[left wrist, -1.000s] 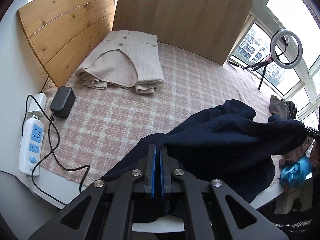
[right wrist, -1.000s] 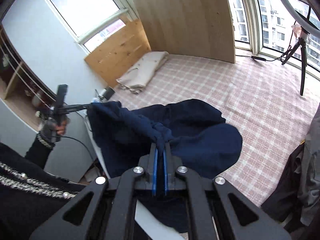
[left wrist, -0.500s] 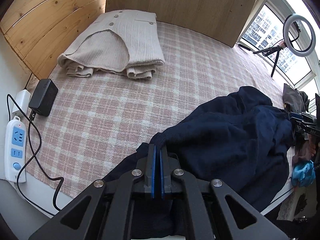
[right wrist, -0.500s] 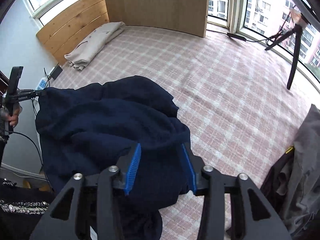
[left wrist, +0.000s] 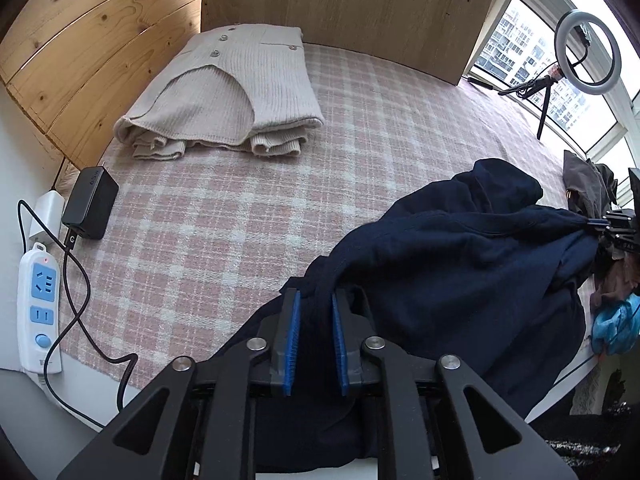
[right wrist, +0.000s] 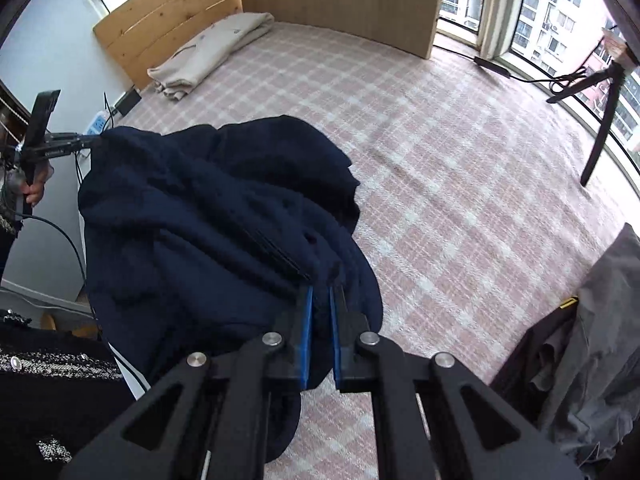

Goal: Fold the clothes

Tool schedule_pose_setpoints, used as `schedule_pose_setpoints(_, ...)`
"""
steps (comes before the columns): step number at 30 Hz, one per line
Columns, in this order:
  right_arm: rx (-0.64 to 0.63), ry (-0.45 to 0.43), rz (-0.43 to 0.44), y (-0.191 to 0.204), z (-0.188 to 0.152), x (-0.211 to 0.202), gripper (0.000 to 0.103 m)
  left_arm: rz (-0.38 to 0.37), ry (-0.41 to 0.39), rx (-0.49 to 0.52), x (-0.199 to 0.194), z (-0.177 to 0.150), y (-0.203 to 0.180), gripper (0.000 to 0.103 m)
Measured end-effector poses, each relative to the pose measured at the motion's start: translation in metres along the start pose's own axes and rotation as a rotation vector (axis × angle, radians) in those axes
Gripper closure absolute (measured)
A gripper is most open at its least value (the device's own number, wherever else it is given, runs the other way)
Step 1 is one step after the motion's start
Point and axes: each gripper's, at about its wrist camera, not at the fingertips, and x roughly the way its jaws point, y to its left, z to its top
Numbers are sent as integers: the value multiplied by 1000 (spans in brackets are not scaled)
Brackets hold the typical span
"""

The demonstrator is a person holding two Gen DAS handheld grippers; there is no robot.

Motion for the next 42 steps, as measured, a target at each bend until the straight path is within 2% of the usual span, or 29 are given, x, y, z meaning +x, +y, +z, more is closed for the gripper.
schedule_pose_setpoints(3,38,-16,-5,-7,-2,-6,95,-30,3,-10,1,3,8,71)
schedule_pose_setpoints(5,44,-55,-24,-5,3,-18,95,-67,10,-7,6,8,10,69)
schedule_pose_setpoints(7,51,-95,-44,-3,9,-29,95,-106,36,19,17,13,8,62)
schedule_pose_setpoints(8,54,-115,-54,-2,12,-34,95,-116,52,27,23,14,7,63)
schedule_pose_setpoints(9,58,-135,-64,-2,14,-40,95,-129,70,28,30,15,7,73)
schedule_pose_setpoints(10,61,-155,-74,-1,17,-46,95,-137,85,15,35,16,7,89)
schedule_pose_setpoints(11,65,-175,-84,0,20,-51,95,-131,90,-2,38,18,7,99)
schedule_pose_setpoints(12,68,-195,-93,1,23,-57,95,-124,85,-17,37,21,6,99)
schedule_pose_setpoints(16,81,-275,-133,5,34,-80,96,-136,-78,21,-30,61,-14,99)
schedule_pose_setpoints(19,63,-478,-204,19,65,-164,96,-93,-294,137,-122,112,-43,99)
schedule_pose_setpoints(22,26,-677,-299,40,84,-259,96,-40,-501,228,-218,153,-72,99)
schedule_pose_setpoints(26,1,-852,-458,72,83,-368,96,-7,-691,318,-324,185,-103,99)
schedule_pose_setpoints(28,7,-942,-535,89,71,-417,96,3,-771,356,-367,189,-116,99)
schedule_pose_setpoints(30,11,-995,-571,104,58,-442,96,12,-852,389,-406,188,-126,99)
schedule_pose_setpoints(34,17,-1088,-631,133,31,-485,96,-26,-979,413,-461,180,-138,99)
schedule_pose_setpoints(35,19,-1112,-645,140,25,-496,96,-24,-1000,420,-470,179,-141,99)
schedule_pose_setpoints(39,0,-1087,-717,160,13,-496,96,8,-1041,468,-489,166,-152,99)
schedule_pose_setpoints(42,-9,-1138,-736,179,-6,-507,96,15,-1082,477,-499,150,-147,99)
